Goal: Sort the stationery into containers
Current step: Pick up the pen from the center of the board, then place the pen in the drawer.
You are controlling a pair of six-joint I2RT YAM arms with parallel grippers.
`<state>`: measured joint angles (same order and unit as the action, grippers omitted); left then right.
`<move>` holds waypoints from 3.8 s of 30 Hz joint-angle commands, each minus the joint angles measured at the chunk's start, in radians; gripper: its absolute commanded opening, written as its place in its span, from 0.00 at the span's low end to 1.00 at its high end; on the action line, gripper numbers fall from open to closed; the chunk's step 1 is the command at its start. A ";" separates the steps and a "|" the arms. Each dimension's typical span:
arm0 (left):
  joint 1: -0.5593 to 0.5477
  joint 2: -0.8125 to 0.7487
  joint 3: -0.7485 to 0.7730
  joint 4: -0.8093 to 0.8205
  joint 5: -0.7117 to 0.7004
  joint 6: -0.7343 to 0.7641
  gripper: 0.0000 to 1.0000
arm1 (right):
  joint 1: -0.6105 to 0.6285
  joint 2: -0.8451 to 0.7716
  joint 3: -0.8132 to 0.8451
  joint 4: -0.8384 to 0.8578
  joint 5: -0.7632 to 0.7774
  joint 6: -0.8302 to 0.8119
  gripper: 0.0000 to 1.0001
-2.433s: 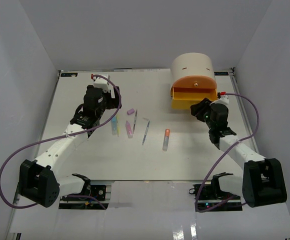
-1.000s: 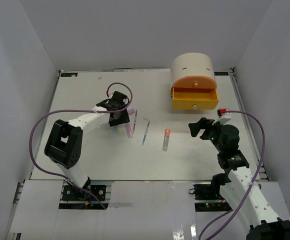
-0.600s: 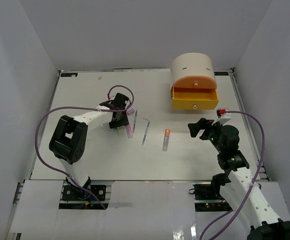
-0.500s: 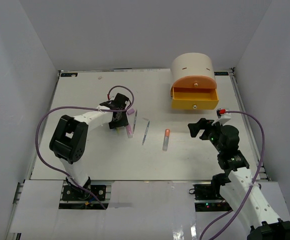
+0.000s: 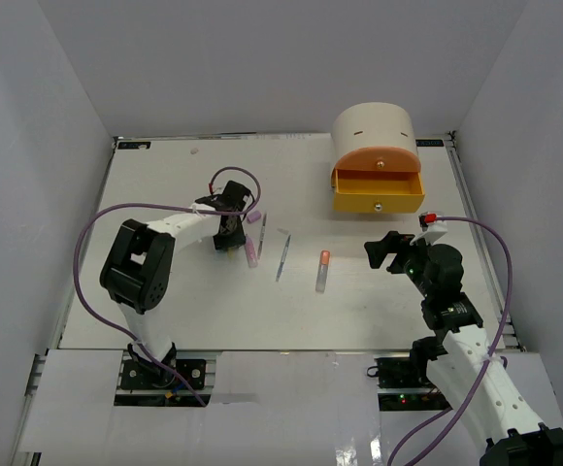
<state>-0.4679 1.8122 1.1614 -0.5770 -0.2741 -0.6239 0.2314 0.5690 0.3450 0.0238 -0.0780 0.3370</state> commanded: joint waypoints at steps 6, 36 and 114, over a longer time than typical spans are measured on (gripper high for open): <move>0.003 0.001 0.055 -0.012 0.013 0.007 0.34 | 0.005 -0.011 0.003 0.028 0.004 -0.006 0.90; -0.026 -0.078 0.112 -0.008 0.073 0.131 0.01 | 0.005 0.005 0.063 0.044 -0.146 -0.021 0.90; -0.152 -0.510 -0.217 0.508 0.250 0.632 0.98 | -0.038 0.511 0.568 0.116 -0.207 0.080 0.08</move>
<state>-0.6201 1.2797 0.8986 -0.0456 0.1383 0.0929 0.2707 1.1076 0.9199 0.1532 -0.3035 0.4343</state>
